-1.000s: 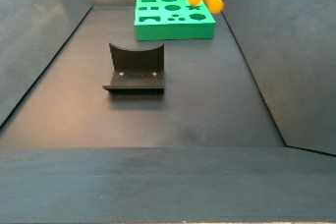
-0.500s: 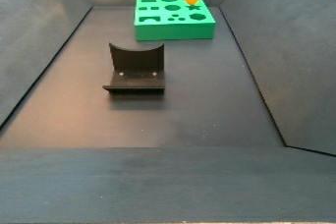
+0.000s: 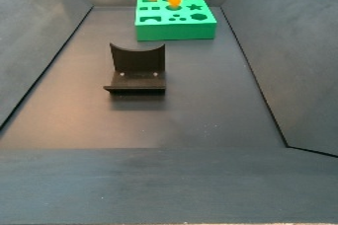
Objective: Pick up the 3 prong object. Move up. Rotate the 3 prong object. Place the 3 prong object on the fixture. Regrasp the 3 prong object. Move to above the board. Insert the 3 prong object.
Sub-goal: Place the 3 prong object on the fixture.
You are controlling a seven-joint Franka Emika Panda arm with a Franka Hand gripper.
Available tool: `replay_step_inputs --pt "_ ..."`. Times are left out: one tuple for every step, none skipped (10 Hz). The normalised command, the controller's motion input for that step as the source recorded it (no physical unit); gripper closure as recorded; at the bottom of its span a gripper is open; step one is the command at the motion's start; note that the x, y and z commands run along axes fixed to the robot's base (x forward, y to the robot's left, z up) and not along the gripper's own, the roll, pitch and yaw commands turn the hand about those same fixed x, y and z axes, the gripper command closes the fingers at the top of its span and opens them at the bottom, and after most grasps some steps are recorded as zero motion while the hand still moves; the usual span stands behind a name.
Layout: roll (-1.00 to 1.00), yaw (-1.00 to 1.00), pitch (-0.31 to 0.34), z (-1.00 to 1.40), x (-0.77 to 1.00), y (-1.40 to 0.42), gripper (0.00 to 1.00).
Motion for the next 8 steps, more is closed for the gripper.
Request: replay_step_inputs --pt "-1.0 -0.08 0.026 -0.24 0.79 0.06 1.0" --pt "-1.0 -0.09 0.026 -0.15 0.71 0.05 1.0" --pt "-1.0 -0.09 0.046 -0.06 0.52 0.03 1.0" --pt "-1.0 -0.09 0.066 -0.01 0.39 0.03 1.0" --pt "-1.0 -0.1 0.09 0.0 0.24 0.04 1.0" --pt "-1.0 -0.1 0.097 0.0 0.17 0.04 1.0" --pt "-1.0 -0.13 0.094 0.0 0.03 0.04 1.0" --pt "-0.92 -0.13 0.078 0.01 0.01 0.04 1.0"
